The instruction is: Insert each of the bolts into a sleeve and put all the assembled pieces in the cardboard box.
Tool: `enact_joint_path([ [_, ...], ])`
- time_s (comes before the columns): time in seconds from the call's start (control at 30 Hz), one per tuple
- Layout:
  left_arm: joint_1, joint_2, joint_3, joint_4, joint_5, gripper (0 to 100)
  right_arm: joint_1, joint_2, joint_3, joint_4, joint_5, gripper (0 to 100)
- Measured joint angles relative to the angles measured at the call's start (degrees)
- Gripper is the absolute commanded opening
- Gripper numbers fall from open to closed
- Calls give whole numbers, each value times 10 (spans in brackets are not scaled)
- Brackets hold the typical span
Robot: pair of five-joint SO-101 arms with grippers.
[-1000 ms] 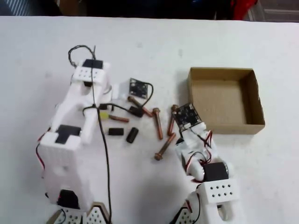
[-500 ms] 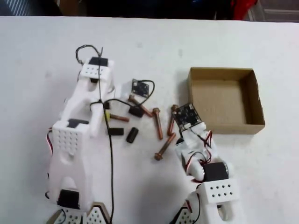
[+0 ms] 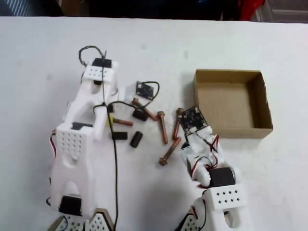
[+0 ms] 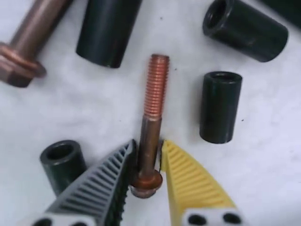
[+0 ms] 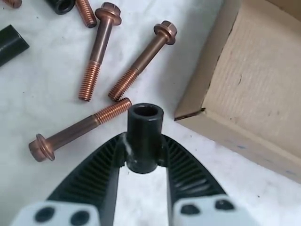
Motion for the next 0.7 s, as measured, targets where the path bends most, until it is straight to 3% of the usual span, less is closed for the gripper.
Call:
enact_joint_path([
  [0.7,0,0,-2,24,-2,23,0,0,0,0,0,17],
])
